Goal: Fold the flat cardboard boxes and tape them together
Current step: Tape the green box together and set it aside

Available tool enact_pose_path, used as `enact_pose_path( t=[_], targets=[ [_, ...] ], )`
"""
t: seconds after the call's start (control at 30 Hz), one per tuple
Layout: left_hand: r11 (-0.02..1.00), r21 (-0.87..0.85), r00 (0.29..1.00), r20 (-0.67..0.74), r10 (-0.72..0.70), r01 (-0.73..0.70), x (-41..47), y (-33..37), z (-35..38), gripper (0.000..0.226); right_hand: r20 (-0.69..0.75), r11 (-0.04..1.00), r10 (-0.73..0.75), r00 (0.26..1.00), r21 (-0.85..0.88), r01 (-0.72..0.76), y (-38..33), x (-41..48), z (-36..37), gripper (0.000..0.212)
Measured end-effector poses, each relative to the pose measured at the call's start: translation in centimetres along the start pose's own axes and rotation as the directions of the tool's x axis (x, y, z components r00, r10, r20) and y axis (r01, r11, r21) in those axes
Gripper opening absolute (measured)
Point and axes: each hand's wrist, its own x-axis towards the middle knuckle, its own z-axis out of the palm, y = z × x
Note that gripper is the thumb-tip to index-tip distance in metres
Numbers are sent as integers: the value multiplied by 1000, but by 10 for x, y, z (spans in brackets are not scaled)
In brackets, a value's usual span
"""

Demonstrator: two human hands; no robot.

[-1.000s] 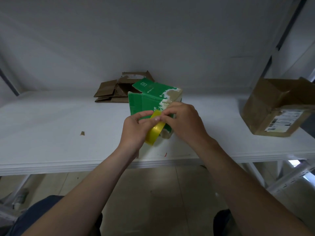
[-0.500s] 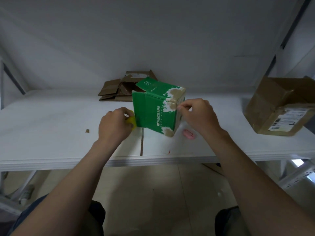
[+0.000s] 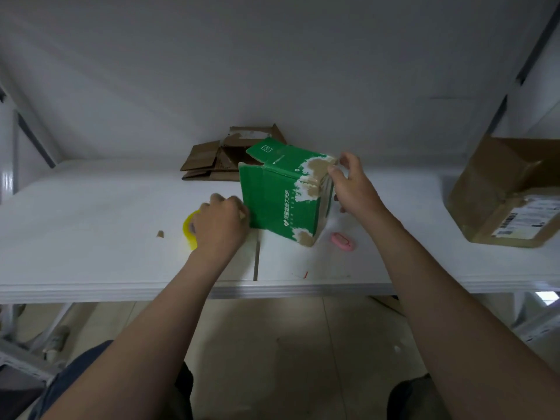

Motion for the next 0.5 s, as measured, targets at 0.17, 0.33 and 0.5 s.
enact_pose_path(
  t=[0.17,0.33,0.5],
  targets=[
    [655,-704,942,332,-38,275,-12,43,-18,47,8,994,-15,1000,107,14,-4,-3,0,36],
    [622,-742,965,245,-94,249,-13,51,-12,51,66,994,-81,995,80,76,-13,-12,-2,27],
    [586,-802,993,83,-81,115,-8,50,-17,32,-23,968,-227,974,108,228,-22,-18,-3,13]
  ],
)
